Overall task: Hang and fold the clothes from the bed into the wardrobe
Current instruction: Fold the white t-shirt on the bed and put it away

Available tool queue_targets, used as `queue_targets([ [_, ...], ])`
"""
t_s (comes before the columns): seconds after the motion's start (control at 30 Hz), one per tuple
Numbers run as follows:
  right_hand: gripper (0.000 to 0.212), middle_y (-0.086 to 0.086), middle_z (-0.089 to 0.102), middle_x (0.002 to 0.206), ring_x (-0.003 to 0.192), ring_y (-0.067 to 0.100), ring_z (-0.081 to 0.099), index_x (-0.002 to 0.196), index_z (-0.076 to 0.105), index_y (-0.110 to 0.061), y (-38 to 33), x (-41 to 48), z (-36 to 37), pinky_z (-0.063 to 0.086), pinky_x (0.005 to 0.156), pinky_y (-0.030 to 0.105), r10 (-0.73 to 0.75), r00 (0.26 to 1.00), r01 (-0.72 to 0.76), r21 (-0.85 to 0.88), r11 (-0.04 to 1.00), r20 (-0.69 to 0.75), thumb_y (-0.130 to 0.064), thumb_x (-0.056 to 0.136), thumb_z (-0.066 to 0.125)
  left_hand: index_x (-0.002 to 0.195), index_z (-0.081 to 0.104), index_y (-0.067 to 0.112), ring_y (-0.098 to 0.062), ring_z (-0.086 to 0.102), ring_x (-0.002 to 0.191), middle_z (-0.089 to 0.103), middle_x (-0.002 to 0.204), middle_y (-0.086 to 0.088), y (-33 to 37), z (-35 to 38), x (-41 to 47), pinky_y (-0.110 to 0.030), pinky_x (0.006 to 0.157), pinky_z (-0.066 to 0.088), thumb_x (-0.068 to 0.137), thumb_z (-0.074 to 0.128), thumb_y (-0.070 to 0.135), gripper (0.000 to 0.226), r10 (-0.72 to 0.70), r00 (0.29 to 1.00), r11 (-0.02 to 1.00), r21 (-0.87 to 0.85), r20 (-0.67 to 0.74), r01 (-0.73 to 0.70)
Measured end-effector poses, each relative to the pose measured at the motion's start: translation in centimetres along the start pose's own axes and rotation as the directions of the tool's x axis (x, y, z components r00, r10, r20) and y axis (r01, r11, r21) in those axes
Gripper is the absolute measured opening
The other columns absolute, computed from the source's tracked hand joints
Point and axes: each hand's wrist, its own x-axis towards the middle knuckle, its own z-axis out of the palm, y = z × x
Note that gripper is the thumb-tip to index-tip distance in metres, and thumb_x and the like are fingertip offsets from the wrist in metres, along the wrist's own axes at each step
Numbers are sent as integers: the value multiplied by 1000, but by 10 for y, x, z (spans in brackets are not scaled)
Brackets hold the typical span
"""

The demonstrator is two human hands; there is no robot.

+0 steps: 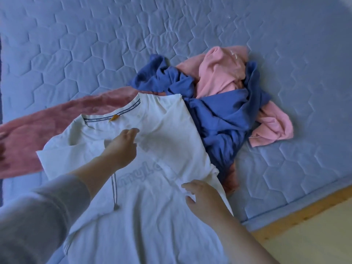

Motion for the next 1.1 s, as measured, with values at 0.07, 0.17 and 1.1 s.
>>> queue_targets([
  [0.07, 30, -10, 63, 109, 90, -1, 56, 120, 64, -25, -3, 1, 0, 39, 78, 6, 13, 997, -10, 43, 999, -75, -18, 92, 56, 138, 43, 15, -27, 57, 112, 48, 138, -11, -2, 12, -5, -35, 89, 41, 99, 44, 18, 40, -52, 997, 987, -153, -49, 44],
  [0.17, 25, -12, 66, 101, 77, -5, 52, 112, 68, -26, -11, 9, -8, 35, 69, 0, -14, 992, 15, 9, 1000, -124, -17, 91, 57, 129, 53, 12, -24, 58, 112, 54, 130, -10, -4, 17, -12, -30, 87, 44, 97, 48, 18, 33, -91, 992, 957, -284, -88, 62],
  [1.1, 121, 10, 6, 159, 147, 26, 13, 151, -17, -17, -102, 230, -74, 3, 118, 55, -64, 996, 85, -812, 577, 59, -45, 73, 72, 149, 26, 14, -38, 39, 123, 40, 138, -14, -169, -28, 2, -46, 106, 33, 75, 80, 28, 93, -341, 928, 940, -54, -151, 336],
])
